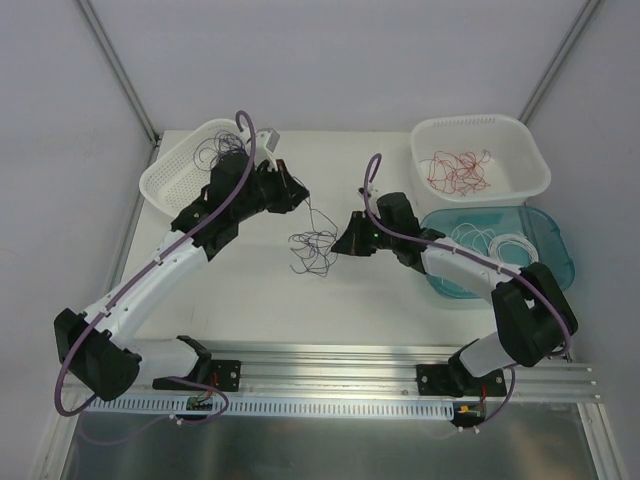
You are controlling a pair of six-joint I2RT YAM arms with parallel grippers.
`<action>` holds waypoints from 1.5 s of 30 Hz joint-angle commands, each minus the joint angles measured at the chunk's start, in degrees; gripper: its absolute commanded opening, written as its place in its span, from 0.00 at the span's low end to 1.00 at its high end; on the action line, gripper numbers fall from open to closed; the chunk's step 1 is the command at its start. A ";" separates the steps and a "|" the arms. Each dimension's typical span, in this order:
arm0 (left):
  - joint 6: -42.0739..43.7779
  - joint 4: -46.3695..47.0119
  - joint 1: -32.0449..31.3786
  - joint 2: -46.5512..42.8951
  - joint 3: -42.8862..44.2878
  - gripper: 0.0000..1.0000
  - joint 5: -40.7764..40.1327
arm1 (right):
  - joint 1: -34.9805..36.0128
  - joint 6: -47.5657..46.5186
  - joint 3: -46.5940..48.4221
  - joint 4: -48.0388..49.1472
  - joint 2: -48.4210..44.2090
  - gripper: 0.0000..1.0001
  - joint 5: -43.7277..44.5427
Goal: Untangle the cables
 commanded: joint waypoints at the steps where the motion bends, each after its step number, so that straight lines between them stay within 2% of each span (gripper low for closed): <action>1: 4.16 -4.93 2.53 -2.93 5.54 0.00 -6.49 | -1.27 -3.46 -2.24 -2.88 -3.33 0.01 3.46; 6: 6.35 -10.03 11.92 -3.72 12.47 0.00 -7.28 | -6.10 -2.67 -7.95 -6.04 -5.53 0.01 5.12; 10: 9.17 -13.90 16.85 -2.94 17.75 0.00 -10.79 | -10.84 -2.76 -10.77 -11.32 -8.25 0.01 7.15; 19: 11.46 -19.18 24.59 2.51 31.73 0.00 -12.03 | -15.86 -3.47 -10.07 -27.05 -13.61 0.01 13.04; 27: 11.90 -20.50 26.45 8.22 45.95 0.00 -6.85 | -15.96 -5.74 -8.85 -30.48 -18.54 0.01 11.02; 36: 13.92 -20.50 30.04 17.01 59.05 0.00 -7.99 | -13.67 -9.35 -4.01 -33.56 -19.16 0.01 10.06; 45: 11.72 -19.37 36.11 26.50 66.80 0.00 -5.79 | -12.00 -9.18 -3.74 -32.59 -18.81 0.01 8.74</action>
